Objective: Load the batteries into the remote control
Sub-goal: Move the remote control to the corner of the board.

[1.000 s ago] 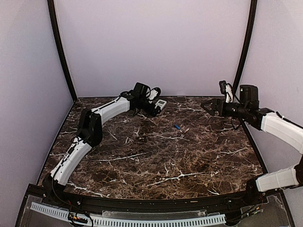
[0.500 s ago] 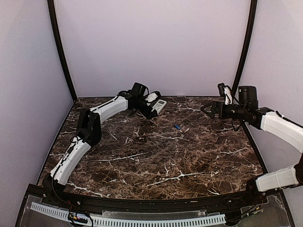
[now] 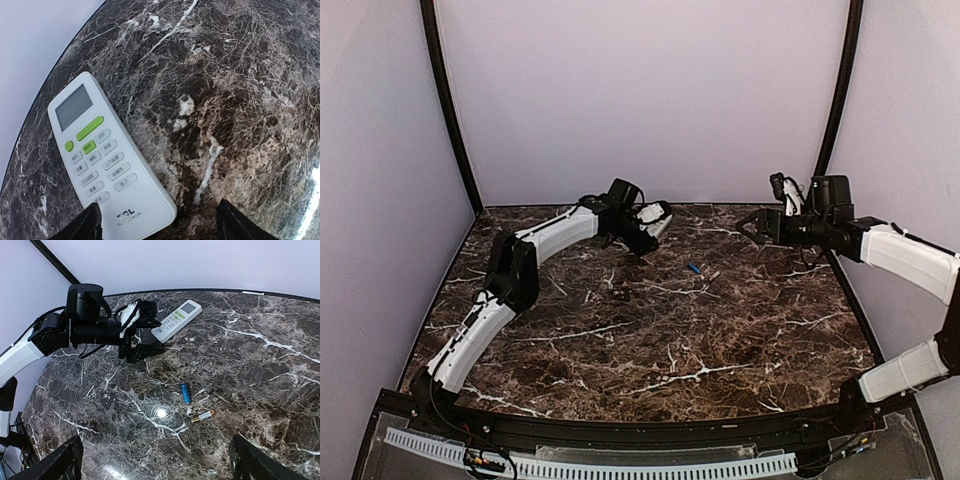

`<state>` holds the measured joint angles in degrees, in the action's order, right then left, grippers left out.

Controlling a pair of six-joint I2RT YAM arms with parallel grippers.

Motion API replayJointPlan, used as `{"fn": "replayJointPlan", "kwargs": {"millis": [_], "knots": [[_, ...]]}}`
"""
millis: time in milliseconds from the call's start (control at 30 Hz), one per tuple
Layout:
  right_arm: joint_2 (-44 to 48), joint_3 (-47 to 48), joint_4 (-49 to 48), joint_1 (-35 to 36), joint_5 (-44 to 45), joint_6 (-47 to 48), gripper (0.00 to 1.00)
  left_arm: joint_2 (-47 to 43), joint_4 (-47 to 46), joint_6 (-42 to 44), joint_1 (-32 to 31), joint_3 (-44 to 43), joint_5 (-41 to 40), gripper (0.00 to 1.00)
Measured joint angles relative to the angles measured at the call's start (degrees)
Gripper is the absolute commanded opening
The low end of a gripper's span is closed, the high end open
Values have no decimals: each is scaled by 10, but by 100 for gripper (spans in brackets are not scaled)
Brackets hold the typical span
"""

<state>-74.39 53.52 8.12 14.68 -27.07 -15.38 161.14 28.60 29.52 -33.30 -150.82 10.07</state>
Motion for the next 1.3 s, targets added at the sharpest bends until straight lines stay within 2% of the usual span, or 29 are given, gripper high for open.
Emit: {"fn": "replayJointPlan", "kwargs": {"millis": [133, 233, 367, 533, 700, 933, 1100, 1300], "knots": [[-16, 5, -12, 18, 4, -22, 92, 0, 0, 0, -3, 0, -1, 66], [-63, 37, -22, 33, 17, -49, 85, 0, 0, -2, -3, 0, -1, 65], [-158, 113, -38, 40, 37, -96, 73, -2, -15, -13, -3, 13, 2, 66], [-316, 256, -68, 40, 40, -168, 64, -39, -49, -49, 5, 82, 32, 69], [-508, 457, -92, 40, 13, -207, 64, -87, -77, -87, 15, 167, 75, 73], [-800, 800, -102, 41, -49, -280, 68, -106, -89, -101, 25, 201, 93, 75], [-894, 874, -116, 45, -29, -347, 69, -106, -93, -105, 31, 211, 90, 77], [-912, 923, -113, 64, 34, -392, 63, -107, -93, -108, 39, 212, 86, 78]]}}
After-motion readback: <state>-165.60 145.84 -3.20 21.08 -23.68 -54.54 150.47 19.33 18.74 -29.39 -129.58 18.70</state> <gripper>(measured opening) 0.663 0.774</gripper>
